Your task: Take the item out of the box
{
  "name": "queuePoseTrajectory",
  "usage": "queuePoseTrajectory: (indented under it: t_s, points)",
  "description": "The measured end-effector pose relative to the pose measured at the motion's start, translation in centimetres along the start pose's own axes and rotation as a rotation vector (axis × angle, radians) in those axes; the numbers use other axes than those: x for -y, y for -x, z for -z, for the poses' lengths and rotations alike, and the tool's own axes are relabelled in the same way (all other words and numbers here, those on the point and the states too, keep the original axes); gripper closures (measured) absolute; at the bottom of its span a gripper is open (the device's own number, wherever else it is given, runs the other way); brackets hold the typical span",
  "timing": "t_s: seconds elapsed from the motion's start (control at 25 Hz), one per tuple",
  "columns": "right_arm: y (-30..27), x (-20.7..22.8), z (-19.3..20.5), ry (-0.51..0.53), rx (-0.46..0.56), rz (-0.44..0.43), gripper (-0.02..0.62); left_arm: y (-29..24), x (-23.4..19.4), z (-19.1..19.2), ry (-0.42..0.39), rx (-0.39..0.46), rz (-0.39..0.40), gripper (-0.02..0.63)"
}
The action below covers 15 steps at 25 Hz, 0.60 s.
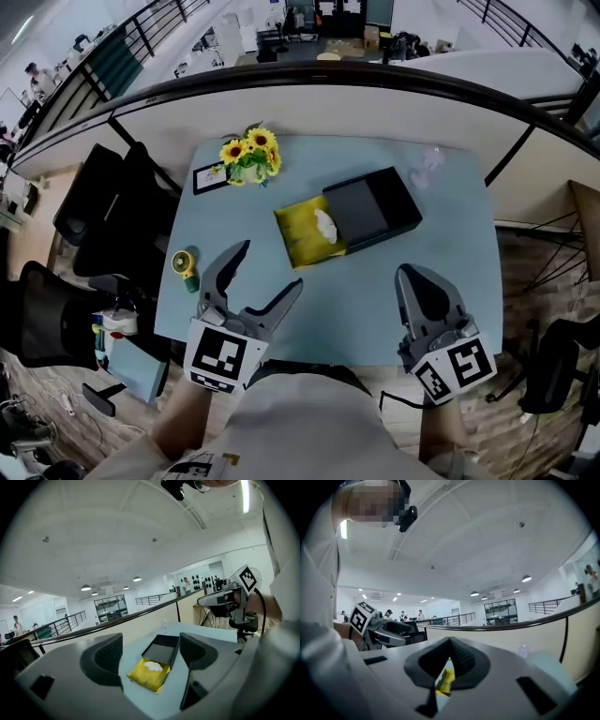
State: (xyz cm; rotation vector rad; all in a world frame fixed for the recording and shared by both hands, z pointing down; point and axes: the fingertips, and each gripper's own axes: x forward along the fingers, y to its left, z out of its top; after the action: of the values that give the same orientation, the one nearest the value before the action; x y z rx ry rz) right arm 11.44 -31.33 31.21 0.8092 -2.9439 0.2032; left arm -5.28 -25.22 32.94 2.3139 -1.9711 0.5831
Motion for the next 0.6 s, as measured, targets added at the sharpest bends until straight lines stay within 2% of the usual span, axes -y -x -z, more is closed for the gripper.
queuePoseTrajectory:
  t_s: [0.28, 0.6]
  points:
    - [-2.0, 1.1, 1.3, -0.019, -0.038, 0.046, 0.592, -3.0, -1.3, 1.9, -0.029, -0.077, 0.068, 0.224]
    - [-5.1, 2.8, 4.4, -0.012, -0.123, 0.078, 0.592, -10.1, -2.1, 6.0, -0.014, -0.161, 0.153, 0.224]
